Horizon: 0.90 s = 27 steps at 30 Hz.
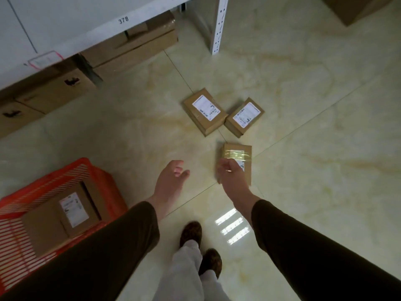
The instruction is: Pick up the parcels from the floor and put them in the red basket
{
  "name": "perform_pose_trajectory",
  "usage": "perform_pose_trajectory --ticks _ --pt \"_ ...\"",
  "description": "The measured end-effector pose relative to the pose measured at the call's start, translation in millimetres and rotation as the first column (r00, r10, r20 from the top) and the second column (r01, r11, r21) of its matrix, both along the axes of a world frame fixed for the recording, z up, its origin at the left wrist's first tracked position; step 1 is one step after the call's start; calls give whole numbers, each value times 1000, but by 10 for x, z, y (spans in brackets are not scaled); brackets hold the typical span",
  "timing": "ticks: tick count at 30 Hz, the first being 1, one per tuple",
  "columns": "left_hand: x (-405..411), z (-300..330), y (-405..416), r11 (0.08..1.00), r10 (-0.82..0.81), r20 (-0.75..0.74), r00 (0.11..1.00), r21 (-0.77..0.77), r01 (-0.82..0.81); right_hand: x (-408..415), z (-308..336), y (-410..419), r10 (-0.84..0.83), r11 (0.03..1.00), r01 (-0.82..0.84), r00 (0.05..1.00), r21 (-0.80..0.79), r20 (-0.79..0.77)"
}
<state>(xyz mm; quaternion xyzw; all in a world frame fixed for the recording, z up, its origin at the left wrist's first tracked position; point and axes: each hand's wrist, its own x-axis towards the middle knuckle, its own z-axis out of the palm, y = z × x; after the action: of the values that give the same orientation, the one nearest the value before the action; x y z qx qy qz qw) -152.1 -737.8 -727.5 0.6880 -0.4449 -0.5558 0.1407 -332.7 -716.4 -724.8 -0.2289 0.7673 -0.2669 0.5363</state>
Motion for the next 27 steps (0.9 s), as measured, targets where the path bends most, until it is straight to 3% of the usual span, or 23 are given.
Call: perform_pose_trajectory --ticks 7,19,27 --pt "-550 -109 -370 1000 17 26 1000 2 -17 -519 -89 -431 40 999 -40 999 -2 8" --pt "-1223 -599 -959 954 296 80 952 20 -298 -1105 -388 -1509 313 949 -315 947 -13 -66" --pt "-1326 -1205 -1517 881 465 50 884 64 -468 -1067 -1033 -2225 459 889 -457 886 43 -71"
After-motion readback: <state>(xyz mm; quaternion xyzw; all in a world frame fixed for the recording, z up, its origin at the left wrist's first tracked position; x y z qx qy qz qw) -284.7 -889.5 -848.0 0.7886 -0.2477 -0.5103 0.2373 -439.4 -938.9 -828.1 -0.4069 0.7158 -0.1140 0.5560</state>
